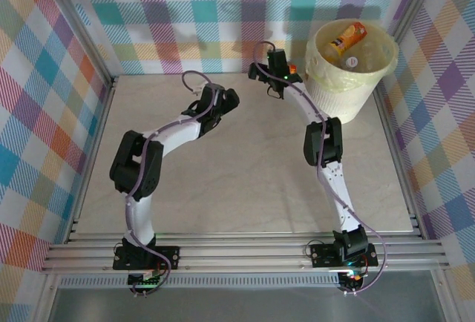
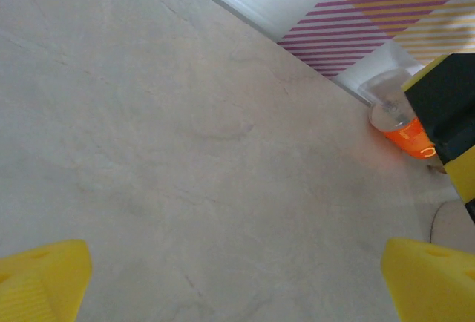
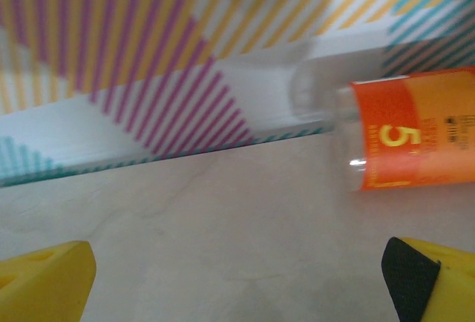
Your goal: Put the plastic bottles in the bin
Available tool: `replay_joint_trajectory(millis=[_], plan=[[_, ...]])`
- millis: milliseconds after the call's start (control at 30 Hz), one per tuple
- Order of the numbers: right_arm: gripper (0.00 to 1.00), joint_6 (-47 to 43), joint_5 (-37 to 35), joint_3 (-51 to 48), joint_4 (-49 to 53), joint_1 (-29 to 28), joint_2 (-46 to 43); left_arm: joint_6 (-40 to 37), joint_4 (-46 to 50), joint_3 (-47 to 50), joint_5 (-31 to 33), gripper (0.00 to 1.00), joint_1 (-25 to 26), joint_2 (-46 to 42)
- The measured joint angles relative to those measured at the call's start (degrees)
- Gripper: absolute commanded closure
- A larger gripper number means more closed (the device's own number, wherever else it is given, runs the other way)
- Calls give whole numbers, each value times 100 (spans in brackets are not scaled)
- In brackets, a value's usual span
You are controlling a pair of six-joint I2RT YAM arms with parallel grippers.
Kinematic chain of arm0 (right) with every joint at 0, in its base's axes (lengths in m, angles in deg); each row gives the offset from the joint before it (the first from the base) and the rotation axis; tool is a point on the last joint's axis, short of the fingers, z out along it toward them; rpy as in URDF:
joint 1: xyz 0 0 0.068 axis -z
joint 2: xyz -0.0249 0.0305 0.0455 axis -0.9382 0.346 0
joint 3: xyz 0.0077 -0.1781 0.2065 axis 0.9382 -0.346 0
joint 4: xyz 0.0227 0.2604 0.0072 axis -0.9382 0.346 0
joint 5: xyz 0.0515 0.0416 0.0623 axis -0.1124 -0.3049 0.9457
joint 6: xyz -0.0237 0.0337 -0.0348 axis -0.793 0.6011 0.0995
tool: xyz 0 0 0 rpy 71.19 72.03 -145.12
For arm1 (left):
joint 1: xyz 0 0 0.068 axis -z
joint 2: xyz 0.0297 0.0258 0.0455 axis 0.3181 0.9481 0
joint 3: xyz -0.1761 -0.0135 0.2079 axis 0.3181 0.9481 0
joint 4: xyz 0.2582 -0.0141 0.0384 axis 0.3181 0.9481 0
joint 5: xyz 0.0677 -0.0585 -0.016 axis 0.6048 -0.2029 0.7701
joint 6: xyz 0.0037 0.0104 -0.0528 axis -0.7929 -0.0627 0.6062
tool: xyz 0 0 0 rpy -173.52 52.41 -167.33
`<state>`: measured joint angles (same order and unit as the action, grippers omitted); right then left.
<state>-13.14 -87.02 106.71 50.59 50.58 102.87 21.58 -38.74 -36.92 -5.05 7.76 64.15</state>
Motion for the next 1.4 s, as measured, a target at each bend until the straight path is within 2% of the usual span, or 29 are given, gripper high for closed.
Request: replay_joint_trajectory(millis=[200, 367, 767, 1000, 1233, 1400], plan=[[0, -66, -409, 350, -24, 133, 315, 9, -210, -61, -262, 0, -136, 203], [0, -61, -422, 782, -42, 308, 614, -79, -319, -74, -463, 0, -219, 256], [0, 136, -343, 793, -68, 656, 743, -334, -492, -437, -925, 0, -348, 901], [0, 468, 350, 1143, -173, 693, 1056, -398, -483, -1102, -1121, 0, -372, 1364], [0, 758, 1384, 1200, -505, 682, 1364, -487, -393, -1808, -1272, 0, -507, 1915], [0, 750, 2142, 1207, -721, 645, 1373, -511, -341, -1974, -1353, 0, -619, 2076]])
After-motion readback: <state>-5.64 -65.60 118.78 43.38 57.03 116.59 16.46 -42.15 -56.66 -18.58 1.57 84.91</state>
